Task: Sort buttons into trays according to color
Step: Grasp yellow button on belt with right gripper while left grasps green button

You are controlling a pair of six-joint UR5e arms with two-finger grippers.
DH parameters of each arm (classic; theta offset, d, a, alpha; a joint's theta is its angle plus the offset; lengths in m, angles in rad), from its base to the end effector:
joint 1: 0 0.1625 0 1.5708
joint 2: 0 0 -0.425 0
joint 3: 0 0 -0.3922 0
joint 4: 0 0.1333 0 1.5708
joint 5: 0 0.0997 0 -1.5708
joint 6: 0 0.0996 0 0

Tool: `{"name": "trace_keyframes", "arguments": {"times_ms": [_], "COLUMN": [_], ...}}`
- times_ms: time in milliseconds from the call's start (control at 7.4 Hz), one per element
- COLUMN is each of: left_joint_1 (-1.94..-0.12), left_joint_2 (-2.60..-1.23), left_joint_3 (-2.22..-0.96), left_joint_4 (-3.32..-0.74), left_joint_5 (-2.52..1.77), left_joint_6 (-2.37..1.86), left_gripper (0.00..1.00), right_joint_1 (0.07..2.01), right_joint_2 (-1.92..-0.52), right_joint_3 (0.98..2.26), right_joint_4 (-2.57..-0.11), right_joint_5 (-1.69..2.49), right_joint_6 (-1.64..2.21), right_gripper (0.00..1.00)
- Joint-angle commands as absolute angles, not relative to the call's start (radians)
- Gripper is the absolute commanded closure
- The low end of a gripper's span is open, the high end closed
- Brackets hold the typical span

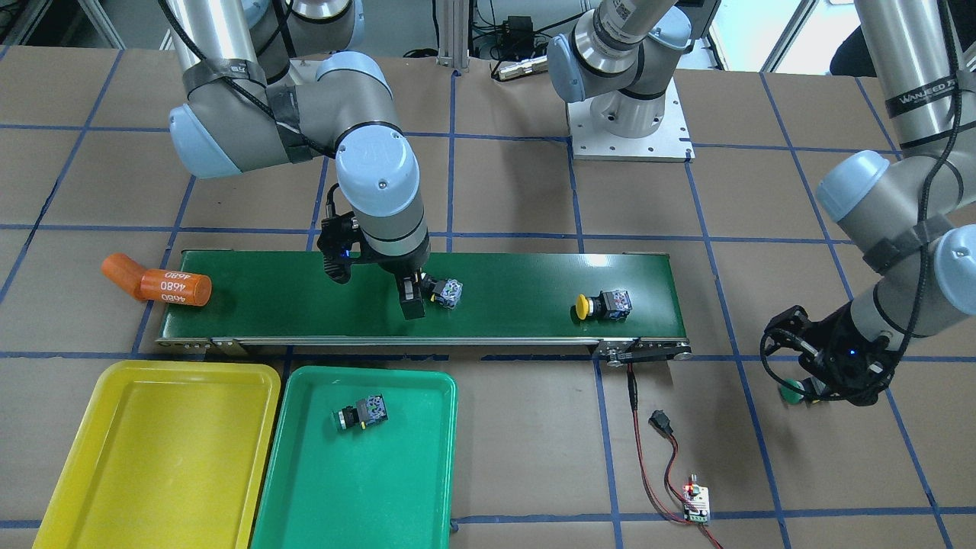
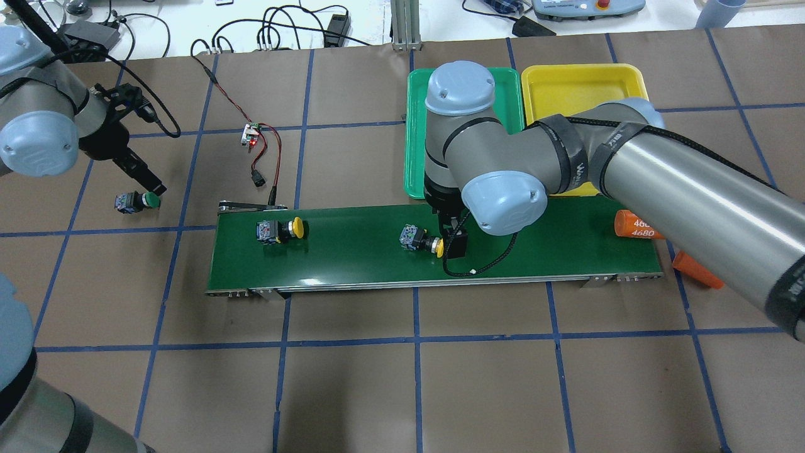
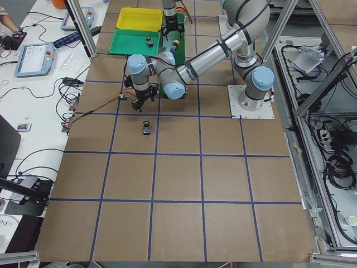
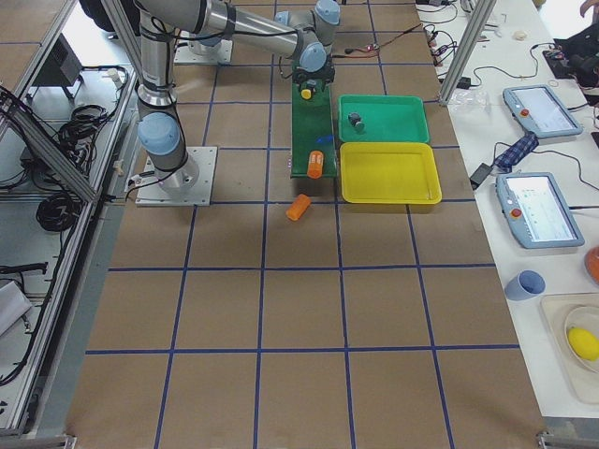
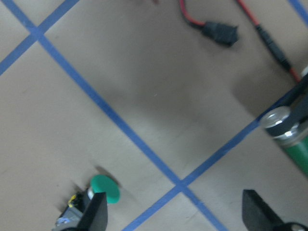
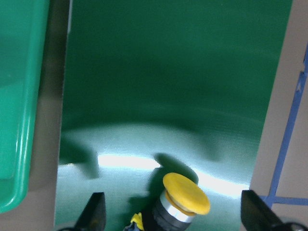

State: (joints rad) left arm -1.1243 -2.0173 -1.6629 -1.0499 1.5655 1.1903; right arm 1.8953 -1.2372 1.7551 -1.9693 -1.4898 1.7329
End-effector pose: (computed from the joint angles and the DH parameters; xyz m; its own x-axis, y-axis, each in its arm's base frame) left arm 0.1462 -0.6153 0.2433 -0.7358 0.6769 0.0184 0.6771 0.7359 0.0017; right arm 0.3148 -0.4924 0.2595 -0.1594 0.9785 0.1305 0.9864 0.1527 0.0600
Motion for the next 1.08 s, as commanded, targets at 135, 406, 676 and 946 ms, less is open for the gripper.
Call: {"name": "trace_keyframes", "arguments": {"times_ms": [135, 406, 676, 946], "left_joint_1": [-1.063, -1.062, -1.063, -1.065], "left_joint_2": [-2.115, -2.134, -2.147, -2.152], "left_joint_3": [-1.666, -1.675, -1.677, -1.675], "left_joint_4": [-0.976, -0.976, -0.913, -0.900], "left_joint_5": [1.563, 1.571, 1.572, 1.569], "left_joint_6": [1.246, 1.235, 1.249, 1.250], "left_gripper": [0.00, 0.00, 0.50, 1.00], "right_joint_1": [1.905, 1.905, 1.904, 1.901], "right_joint_2": [-1.230, -1.223, -1.200, -1.209], "right_joint_3": [1.759, 1.759, 1.759, 1.758], "right_joint_4": [-1.976, -1.976, -1.976, -1.979], "right_joint_5": [-1.474, -1.448, -1.463, -1.462], "right_joint_6": [1.753, 1.746, 1.738, 1.714], "right_gripper": [0.00, 0.00, 0.25, 1.00]}}
